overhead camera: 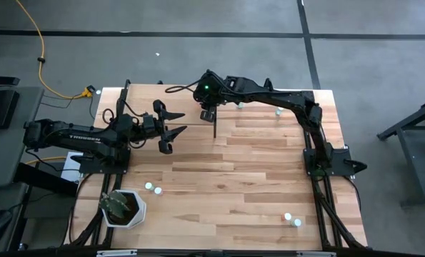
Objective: Pick and place medicine bottles onto shelf by color
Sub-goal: Put the top orange pill bottle on the shelf
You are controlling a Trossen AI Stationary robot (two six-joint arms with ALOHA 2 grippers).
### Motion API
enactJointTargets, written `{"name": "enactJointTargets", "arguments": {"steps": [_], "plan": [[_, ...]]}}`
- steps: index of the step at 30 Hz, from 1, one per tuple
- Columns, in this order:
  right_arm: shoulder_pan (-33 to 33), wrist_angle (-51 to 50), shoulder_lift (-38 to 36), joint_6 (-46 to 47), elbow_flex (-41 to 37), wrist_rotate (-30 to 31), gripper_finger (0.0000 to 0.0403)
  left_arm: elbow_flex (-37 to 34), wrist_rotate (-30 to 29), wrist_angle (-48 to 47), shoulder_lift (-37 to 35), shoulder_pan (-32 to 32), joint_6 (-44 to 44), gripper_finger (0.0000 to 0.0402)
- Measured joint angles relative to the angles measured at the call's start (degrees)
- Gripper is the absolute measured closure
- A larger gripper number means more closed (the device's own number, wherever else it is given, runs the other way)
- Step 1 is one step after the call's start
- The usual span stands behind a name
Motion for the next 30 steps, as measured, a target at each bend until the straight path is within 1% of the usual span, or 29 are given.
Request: {"name": "enactJointTargets", "arguments": {"steps": [24, 27, 30], "plan": [[-0.02, 0.02, 0.00, -0.04, 0.00, 0.00, 0.0294, 0.00, 0.00, 0.00, 0.00, -0.02, 0.00, 0.0202], [-0.02, 0.02, 0.00, -0.02, 0.00, 0.00, 0.0283, 0.00, 0.00, 0.00, 0.00, -0.01, 0.00, 0.0202], [-0.02, 0.01, 0.00, -0.03, 0.00, 0.00, 0.0259, 0.00, 0.00, -0.01, 0.00, -0.02, 0.00, 0.0202]]}}
